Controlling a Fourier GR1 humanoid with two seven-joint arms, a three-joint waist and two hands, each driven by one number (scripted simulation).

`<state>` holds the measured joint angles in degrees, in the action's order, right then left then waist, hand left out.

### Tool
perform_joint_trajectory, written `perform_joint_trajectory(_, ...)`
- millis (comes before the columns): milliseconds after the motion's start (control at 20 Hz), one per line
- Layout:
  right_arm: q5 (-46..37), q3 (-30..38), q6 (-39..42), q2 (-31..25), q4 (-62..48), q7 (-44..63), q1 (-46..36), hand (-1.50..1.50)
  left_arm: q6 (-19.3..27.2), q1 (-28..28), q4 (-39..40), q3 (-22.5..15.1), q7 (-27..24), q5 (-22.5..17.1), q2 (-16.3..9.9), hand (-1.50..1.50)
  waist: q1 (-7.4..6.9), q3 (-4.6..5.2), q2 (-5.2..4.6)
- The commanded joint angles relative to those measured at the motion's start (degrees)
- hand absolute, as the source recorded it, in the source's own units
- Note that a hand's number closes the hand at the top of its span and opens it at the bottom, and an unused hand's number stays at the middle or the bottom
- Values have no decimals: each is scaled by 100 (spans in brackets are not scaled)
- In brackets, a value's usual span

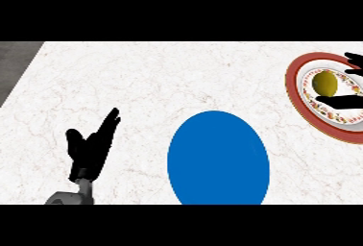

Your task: Pick the lemon from the plate and place it in the plate

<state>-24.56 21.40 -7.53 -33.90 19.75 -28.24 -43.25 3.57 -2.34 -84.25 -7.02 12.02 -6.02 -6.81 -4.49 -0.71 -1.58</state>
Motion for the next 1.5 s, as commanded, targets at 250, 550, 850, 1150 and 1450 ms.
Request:
perform_joint_trajectory(250, 1118, 1115, 624, -83, -520, -947, -311, -150, -161, 154, 85, 59, 133, -128, -60, 0, 61, 26, -20)
perform_joint_trajectory(550, 1354, 1363, 1562, -723, -909, -791, -362, -150, -32, 258, 114, -74, 63, 12, 119, 0, 103, 34, -4)
perform_joint_trajectory(850, 1355, 1287, 3153, -1119, -1060, -1312, 296, -150, -42, 228, 124, 18, 73, 4, 84, 0, 197, 30, 19)
perform_joint_trajectory(1150, 1188, 1089, 4017, -1506, -979, -1885, 929, -150, 44, 295, -271, -46, 313, 8, 148, 0, 242, 28, 61)
perform_joint_trajectory(1450, 909, 758, 3872, -1562, -674, -2463, 1528, -150, -229, 179, 51, 330, 302, -238, -112, 0, 325, 37, 81)
